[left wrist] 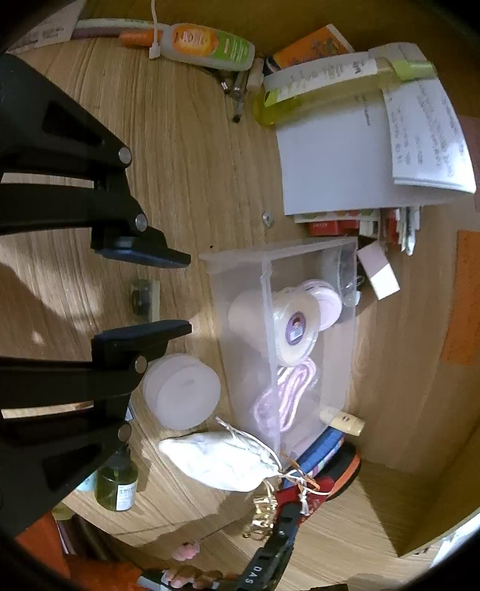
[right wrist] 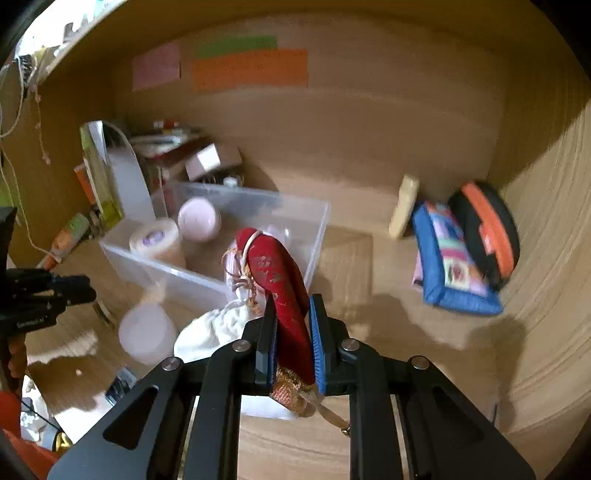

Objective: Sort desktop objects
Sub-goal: 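Lower the red pouch into the clear box and open the right gripper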

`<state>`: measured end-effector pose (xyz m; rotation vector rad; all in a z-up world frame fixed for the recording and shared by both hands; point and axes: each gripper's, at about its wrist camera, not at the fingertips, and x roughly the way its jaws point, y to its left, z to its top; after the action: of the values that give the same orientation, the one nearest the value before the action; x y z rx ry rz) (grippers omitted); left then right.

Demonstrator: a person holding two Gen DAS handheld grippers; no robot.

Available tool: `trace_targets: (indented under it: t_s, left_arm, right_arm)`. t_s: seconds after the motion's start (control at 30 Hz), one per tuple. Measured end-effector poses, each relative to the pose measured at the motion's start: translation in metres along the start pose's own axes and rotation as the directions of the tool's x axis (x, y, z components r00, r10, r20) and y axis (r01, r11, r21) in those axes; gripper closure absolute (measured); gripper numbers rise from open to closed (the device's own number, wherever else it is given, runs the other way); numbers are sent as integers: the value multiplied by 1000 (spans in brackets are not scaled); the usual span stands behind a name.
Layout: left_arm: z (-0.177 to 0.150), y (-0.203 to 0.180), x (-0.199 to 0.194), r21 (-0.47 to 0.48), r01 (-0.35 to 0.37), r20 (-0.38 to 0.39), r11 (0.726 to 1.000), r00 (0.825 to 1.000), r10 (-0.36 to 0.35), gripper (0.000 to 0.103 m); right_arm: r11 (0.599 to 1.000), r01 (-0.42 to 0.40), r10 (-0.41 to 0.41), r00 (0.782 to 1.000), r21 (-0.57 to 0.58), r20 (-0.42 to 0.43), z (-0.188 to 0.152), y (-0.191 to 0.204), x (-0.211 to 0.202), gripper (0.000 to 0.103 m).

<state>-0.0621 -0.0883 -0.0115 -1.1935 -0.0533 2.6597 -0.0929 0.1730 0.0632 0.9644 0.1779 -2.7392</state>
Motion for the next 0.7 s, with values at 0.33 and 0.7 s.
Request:
trace_targets:
  t_s: [0.33,0.7]
  left_arm:
    - [-6,7,2,-11,59,-39,998,997,-59,59]
    - [-17,-13,35,61,7,-132,998,991,2,59]
  right_arm:
    - [998,3,-2,1000,-58,21,30,19,25,89]
    - [996,-13,5,996,-89,-90,32,28,85,89]
